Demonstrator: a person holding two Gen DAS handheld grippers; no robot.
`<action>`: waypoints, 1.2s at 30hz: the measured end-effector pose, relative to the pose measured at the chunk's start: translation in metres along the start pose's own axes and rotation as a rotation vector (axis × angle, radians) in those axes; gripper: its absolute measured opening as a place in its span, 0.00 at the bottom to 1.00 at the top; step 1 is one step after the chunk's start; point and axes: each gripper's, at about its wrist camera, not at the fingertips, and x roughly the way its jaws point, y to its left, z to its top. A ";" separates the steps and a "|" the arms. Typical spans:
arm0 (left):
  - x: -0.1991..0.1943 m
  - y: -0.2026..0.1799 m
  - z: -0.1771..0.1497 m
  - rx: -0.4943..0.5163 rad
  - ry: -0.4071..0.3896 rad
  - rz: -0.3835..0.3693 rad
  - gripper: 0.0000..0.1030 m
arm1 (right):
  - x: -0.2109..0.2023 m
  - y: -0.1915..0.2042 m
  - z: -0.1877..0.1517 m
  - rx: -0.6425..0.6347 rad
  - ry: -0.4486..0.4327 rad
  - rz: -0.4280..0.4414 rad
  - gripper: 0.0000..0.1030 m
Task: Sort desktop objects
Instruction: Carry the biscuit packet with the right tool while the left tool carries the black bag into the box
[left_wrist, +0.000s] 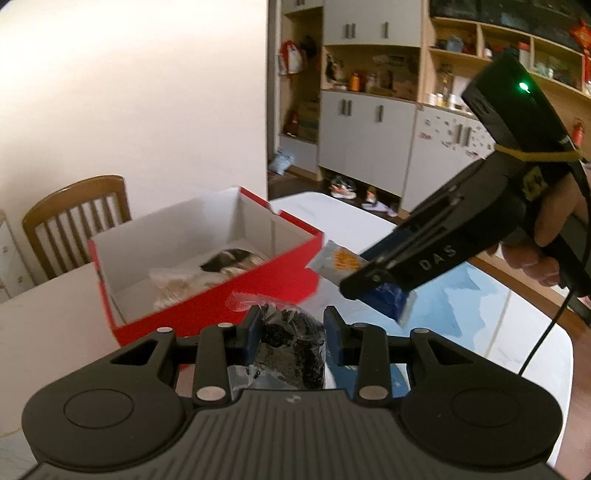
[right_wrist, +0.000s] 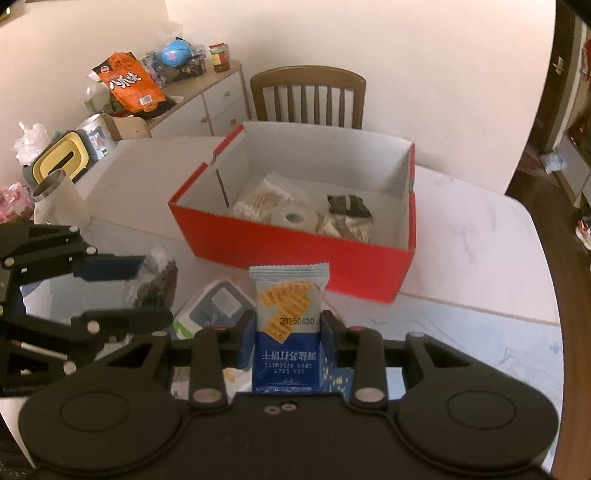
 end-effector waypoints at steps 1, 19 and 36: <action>0.000 0.003 0.002 -0.006 -0.003 0.008 0.34 | 0.001 0.000 0.004 -0.007 -0.002 0.002 0.34; 0.028 0.051 0.039 -0.081 -0.029 0.112 0.34 | 0.022 -0.022 0.061 -0.072 -0.035 0.035 0.34; 0.062 0.078 0.052 -0.124 -0.013 0.181 0.34 | 0.054 -0.044 0.095 -0.071 -0.048 0.069 0.34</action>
